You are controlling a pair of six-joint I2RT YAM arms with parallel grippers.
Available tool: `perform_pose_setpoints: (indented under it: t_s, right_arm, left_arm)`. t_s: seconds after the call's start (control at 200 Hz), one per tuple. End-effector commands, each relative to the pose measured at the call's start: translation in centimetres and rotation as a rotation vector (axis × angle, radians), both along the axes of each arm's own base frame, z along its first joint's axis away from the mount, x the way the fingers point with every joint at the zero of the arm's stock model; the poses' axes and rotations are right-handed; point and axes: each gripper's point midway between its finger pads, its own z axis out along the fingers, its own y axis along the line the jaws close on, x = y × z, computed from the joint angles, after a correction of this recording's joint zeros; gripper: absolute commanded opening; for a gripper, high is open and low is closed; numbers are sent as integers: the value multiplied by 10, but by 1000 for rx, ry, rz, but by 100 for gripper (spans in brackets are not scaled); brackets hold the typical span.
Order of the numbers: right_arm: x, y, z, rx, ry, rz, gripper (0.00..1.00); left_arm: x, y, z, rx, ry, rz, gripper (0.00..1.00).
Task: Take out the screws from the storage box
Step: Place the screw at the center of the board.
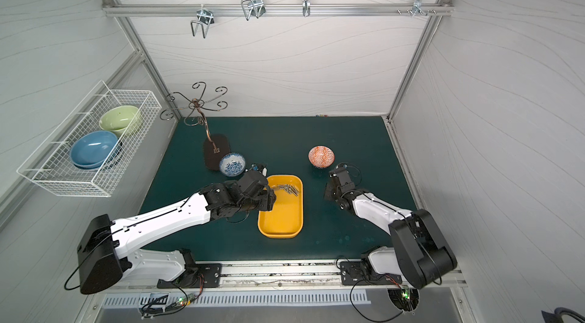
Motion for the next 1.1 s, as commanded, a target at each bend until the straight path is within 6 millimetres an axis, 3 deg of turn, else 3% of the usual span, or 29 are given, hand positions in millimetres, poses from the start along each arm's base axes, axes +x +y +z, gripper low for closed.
perform_pose_setpoints:
  t_s: [0.0,0.115,0.46,0.675,0.965,1.096]
  right_arm:
    - [13,7,0,31,-3,2,0]
    - [15,8,-11,16,26,4,0]
    - [17,7,-14,-1,49,-4,0]
    - [12,0,3,-10,18,-15,0]
    - [12,3,1,-12,34,3,6]
    - [10,1,9,-1,3,2,19]
  left_arm:
    - [11,-22,15,-41,-41,-34,67]
    - [14,-28,3,-15,-17,-45,66]
    - [21,-36,-17,30,10,-41,65]
    - [29,-39,-27,64,11,-29,64]
    - [41,-48,-37,104,12,-20,62]
    - [47,-56,-47,112,25,-37,61]
